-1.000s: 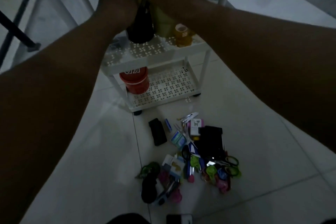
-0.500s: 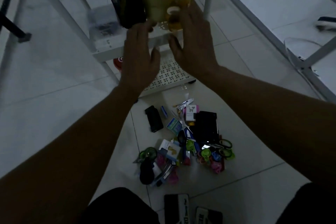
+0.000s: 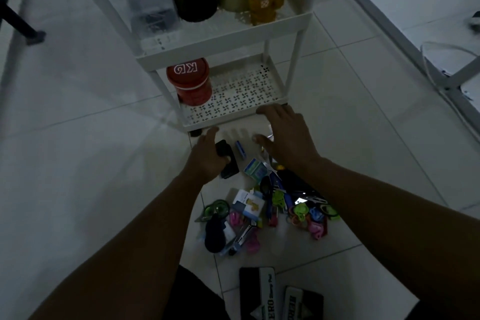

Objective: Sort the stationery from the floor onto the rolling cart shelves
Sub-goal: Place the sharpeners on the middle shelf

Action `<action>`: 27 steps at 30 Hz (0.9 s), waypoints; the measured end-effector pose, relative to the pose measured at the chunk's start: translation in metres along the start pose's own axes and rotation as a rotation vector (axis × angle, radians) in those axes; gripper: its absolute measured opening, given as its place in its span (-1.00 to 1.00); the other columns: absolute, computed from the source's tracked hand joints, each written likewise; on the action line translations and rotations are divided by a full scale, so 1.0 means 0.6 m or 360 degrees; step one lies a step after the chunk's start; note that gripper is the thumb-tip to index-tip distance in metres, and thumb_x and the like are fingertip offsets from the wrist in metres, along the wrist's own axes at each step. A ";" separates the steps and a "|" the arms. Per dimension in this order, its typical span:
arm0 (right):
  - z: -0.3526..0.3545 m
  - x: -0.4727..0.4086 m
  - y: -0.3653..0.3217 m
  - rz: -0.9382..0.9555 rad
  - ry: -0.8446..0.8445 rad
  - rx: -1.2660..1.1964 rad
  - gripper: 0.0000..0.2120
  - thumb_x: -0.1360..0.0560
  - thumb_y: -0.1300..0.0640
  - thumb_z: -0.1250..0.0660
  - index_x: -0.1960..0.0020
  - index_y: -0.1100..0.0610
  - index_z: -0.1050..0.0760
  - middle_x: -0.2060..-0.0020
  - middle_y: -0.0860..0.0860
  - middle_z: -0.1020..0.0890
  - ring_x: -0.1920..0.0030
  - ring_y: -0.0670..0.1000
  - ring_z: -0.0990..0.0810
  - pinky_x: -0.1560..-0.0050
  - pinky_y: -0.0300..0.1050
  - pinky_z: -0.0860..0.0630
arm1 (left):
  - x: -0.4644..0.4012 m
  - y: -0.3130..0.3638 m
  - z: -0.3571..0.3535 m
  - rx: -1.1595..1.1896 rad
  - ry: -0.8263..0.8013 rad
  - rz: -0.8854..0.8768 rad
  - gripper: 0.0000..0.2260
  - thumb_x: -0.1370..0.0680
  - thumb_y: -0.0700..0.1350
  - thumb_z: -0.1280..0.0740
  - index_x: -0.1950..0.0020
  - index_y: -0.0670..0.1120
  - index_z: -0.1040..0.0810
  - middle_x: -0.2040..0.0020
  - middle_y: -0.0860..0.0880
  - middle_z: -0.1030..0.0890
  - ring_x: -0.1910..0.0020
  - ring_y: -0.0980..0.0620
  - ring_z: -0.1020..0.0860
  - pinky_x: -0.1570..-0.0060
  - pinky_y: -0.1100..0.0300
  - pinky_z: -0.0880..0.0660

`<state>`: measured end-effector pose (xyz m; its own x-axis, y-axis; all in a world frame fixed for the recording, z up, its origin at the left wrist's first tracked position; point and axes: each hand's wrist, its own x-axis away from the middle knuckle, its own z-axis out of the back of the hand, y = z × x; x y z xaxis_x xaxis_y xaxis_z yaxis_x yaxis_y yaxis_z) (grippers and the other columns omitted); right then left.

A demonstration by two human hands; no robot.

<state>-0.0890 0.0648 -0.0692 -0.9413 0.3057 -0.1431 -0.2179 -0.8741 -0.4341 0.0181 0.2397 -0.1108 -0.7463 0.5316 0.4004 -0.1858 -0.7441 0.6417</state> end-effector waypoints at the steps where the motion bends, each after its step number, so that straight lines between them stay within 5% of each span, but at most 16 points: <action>1: -0.010 0.011 0.002 -0.0024 -0.0073 0.0005 -0.48 -0.44 -0.02 -0.42 -0.34 0.08 -0.39 -0.28 0.04 -0.49 -0.27 0.13 -0.41 -0.14 0.07 -0.37 | 0.005 -0.010 -0.009 0.0023 -0.0055 0.0111 -0.22 -0.46 -0.15 -0.46 -0.55 -0.03 -0.08 -0.48 -0.20 -0.23 -0.42 -0.16 -0.30 -0.26 0.08 -0.34; 5: -0.046 0.058 -0.002 -0.0018 -0.0433 0.0060 -0.28 -0.38 -0.17 -0.42 -0.44 0.00 -0.24 -0.35 0.02 -0.43 -0.33 0.13 -0.37 -0.22 0.07 -0.31 | 0.027 -0.032 -0.039 0.0088 -0.0291 0.0356 -0.20 -0.45 -0.20 -0.46 -0.55 -0.12 -0.05 -0.41 -0.26 -0.33 -0.34 -0.18 -0.38 -0.13 0.12 -0.38; 9: -0.093 0.111 -0.015 0.0196 -0.0934 0.0317 -0.06 -0.30 -0.36 -0.36 -0.49 0.05 -0.09 -0.40 0.08 -0.37 -0.41 0.15 -0.25 -0.36 0.17 -0.14 | 0.044 -0.037 -0.049 0.0011 -0.0546 0.0403 -0.42 -0.49 -0.33 -0.34 -0.45 -0.20 -0.19 -0.08 -0.26 -0.44 0.07 -0.10 -0.45 0.14 0.10 -0.40; 13: -0.134 0.151 -0.026 0.0295 -0.1090 0.0547 -0.05 -0.32 -0.27 -0.41 -0.49 0.12 -0.06 -0.35 0.13 -0.40 -0.38 0.18 -0.23 -0.38 0.20 -0.07 | 0.059 -0.034 -0.055 -0.0072 -0.0807 0.0377 -0.52 -0.55 -0.28 -0.28 -0.44 -0.15 -0.25 0.00 -0.07 -0.46 0.04 0.01 -0.45 0.12 0.21 -0.44; 16: -0.144 0.153 -0.025 0.0173 -0.0961 0.0466 -0.15 -0.39 -0.24 -0.35 -0.49 0.12 -0.08 -0.35 0.12 -0.41 -0.38 0.17 -0.26 -0.39 0.18 -0.06 | 0.064 -0.027 -0.058 -0.0144 -0.0908 0.0319 -0.40 -0.50 -0.29 -0.37 -0.48 -0.11 -0.23 -0.31 -0.11 -0.44 -0.20 -0.02 -0.46 -0.15 0.16 -0.47; 21: -0.131 0.125 -0.014 -0.0204 -0.1014 0.0087 -0.21 -0.44 -0.24 -0.33 -0.48 0.16 -0.17 -0.38 0.12 -0.40 -0.38 0.16 -0.34 -0.38 0.02 -0.24 | 0.062 -0.013 -0.058 0.0217 -0.0778 0.0184 -0.42 -0.46 -0.35 -0.41 -0.43 -0.11 -0.31 -0.34 -0.14 -0.42 -0.13 0.02 -0.46 0.02 0.31 -0.51; 24: -0.109 0.105 -0.010 -0.0431 -0.1005 -0.0341 -0.52 -0.48 -0.18 -0.30 -0.23 0.15 -0.44 -0.10 0.10 -0.58 -0.10 0.14 -0.57 -0.09 -0.05 -0.50 | 0.058 -0.008 -0.059 0.0393 -0.0693 0.0193 -0.37 -0.43 -0.48 -0.32 -0.43 -0.07 -0.33 -0.32 -0.17 -0.44 -0.23 -0.14 -0.48 -0.09 0.06 -0.51; 27: -0.084 0.077 -0.007 -0.0878 -0.0884 -0.1094 -0.70 -0.55 -0.05 -0.27 -0.09 0.16 -0.55 0.01 0.15 -0.63 0.00 0.18 -0.61 -0.08 0.11 -0.54 | 0.054 0.003 -0.054 0.0710 -0.0665 0.0301 -0.38 -0.45 -0.46 -0.30 -0.40 0.05 -0.36 -0.31 -0.13 -0.46 -0.20 -0.17 -0.51 -0.09 -0.03 -0.53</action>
<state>-0.1187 0.1017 -0.1188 -0.7799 0.2283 0.5828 -0.6239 -0.2090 -0.7530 -0.0269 0.2424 -0.1178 -0.4111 0.5878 0.6967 0.2758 -0.6483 0.7097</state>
